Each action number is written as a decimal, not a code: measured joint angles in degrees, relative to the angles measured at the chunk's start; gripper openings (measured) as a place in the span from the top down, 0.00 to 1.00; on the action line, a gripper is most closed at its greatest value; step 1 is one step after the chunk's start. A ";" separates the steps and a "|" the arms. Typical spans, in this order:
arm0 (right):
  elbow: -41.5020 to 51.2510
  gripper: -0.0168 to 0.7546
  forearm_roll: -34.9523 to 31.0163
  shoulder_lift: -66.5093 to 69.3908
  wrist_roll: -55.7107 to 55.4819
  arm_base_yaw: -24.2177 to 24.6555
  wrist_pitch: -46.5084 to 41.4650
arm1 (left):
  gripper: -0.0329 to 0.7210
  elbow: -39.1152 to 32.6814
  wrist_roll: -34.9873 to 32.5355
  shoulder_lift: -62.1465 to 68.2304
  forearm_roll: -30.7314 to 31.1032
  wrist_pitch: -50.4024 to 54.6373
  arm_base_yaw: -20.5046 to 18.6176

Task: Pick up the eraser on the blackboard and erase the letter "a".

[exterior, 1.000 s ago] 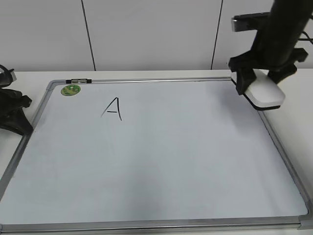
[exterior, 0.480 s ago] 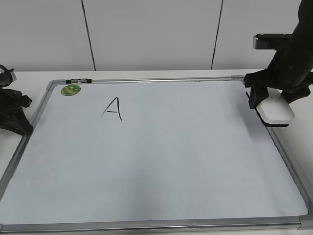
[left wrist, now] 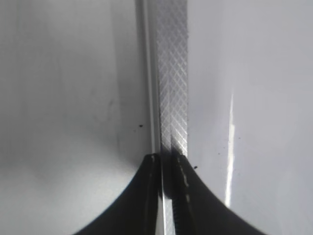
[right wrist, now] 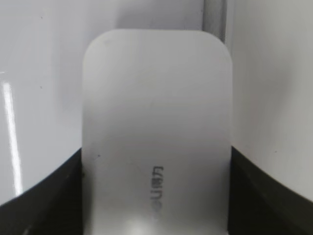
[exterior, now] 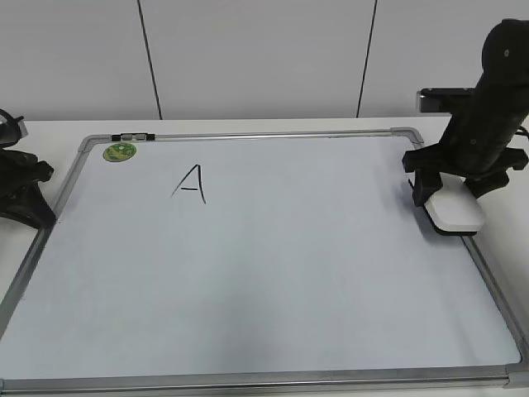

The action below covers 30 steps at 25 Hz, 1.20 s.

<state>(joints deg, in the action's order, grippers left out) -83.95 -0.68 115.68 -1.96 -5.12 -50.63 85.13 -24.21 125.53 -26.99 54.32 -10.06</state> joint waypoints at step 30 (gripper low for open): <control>-7.36 0.22 2.27 4.06 0.00 0.00 -7.49 | 0.85 0.98 0.12 0.04 0.18 0.38 0.00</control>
<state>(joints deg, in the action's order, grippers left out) -91.31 1.59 119.74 -1.96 -5.12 -58.11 86.11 -24.09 125.56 -26.81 54.70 -10.06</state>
